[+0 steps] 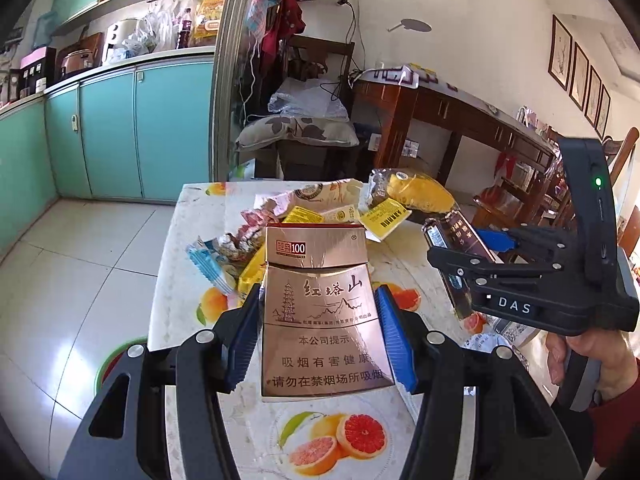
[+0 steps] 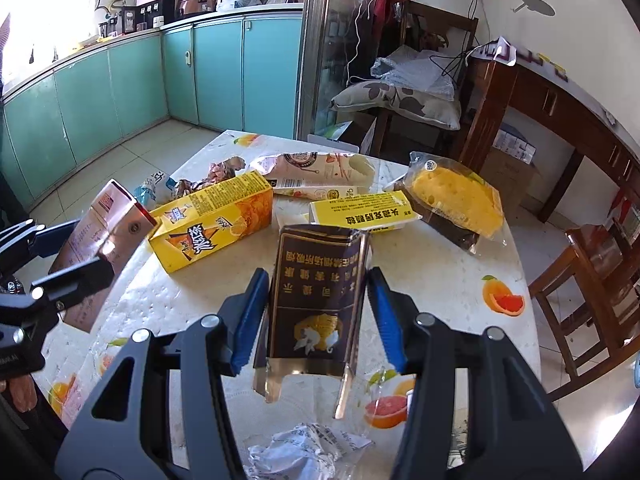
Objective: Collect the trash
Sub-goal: 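Lift the cigarette box with the left gripper toward the bin while the right holds its pack, then carry both cigarette packs over the red bin and open both grippers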
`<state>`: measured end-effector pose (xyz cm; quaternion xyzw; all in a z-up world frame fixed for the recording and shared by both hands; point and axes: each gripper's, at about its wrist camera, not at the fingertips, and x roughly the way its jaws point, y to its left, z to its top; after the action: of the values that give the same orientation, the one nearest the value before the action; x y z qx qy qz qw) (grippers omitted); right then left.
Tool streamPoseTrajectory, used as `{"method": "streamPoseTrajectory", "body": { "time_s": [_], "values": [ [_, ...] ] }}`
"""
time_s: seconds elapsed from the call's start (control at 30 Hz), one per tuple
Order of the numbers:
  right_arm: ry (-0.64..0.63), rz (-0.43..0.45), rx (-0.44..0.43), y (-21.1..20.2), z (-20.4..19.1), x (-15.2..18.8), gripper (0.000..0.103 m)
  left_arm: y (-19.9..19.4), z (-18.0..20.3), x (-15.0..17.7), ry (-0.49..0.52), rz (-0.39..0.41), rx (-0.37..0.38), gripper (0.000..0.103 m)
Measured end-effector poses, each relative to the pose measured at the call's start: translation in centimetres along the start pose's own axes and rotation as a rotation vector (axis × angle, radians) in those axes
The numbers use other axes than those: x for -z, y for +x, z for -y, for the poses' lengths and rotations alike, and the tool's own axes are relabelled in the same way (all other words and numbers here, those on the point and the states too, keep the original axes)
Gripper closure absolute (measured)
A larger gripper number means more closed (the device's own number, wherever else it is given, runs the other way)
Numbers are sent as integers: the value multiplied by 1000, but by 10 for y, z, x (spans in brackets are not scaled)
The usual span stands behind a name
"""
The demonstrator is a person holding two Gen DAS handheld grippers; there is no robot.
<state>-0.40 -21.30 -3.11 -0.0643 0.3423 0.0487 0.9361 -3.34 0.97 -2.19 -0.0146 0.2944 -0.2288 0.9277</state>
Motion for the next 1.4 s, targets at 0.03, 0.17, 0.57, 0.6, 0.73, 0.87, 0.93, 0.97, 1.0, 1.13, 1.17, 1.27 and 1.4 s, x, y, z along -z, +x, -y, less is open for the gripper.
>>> {"method": "streamPoseTrajectory", "body": {
  "time_s": [0.03,0.17,0.57,0.6,0.73,0.87,0.93,0.97,1.0,1.13,1.17,1.27,1.4],
  "values": [
    [-2,4,-3,-1,-1,-1,53,-3,-6,-4,-10,12,-6,49],
    [-12,14,-18,-3,-8,-6,53,-14,-30,-11,-57,45,-41,49],
    [-44,27,-53,-2,-35,-20,53,-28,-90,-7,-178,66,-108,49],
    [-49,28,-55,-2,-37,-22,53,-30,-95,-7,-188,67,-112,49],
    [-68,43,-67,-4,-50,-33,53,-37,-119,-4,-250,84,-132,49],
    [-90,54,-85,-4,-66,-43,53,-39,-146,5,-319,77,-161,49],
    [-106,57,-95,-3,-76,-47,53,-39,-158,11,-345,73,-171,49],
    [-116,59,-102,-3,-82,-49,53,-38,-164,13,-356,67,-178,49],
    [-126,61,-107,-3,-87,-52,53,-38,-169,15,-367,63,-180,49],
    [-168,71,-128,-3,-110,-61,53,-38,-187,25,-413,54,-194,49],
    [-178,73,-134,-3,-116,-63,53,-38,-190,26,-420,53,-197,49],
    [-201,71,-162,-2,-133,-70,53,-36,-199,31,-430,42,-219,49],
    [-228,63,-203,0,-154,-77,53,-28,-213,43,-457,11,-234,49]
  ]
}}
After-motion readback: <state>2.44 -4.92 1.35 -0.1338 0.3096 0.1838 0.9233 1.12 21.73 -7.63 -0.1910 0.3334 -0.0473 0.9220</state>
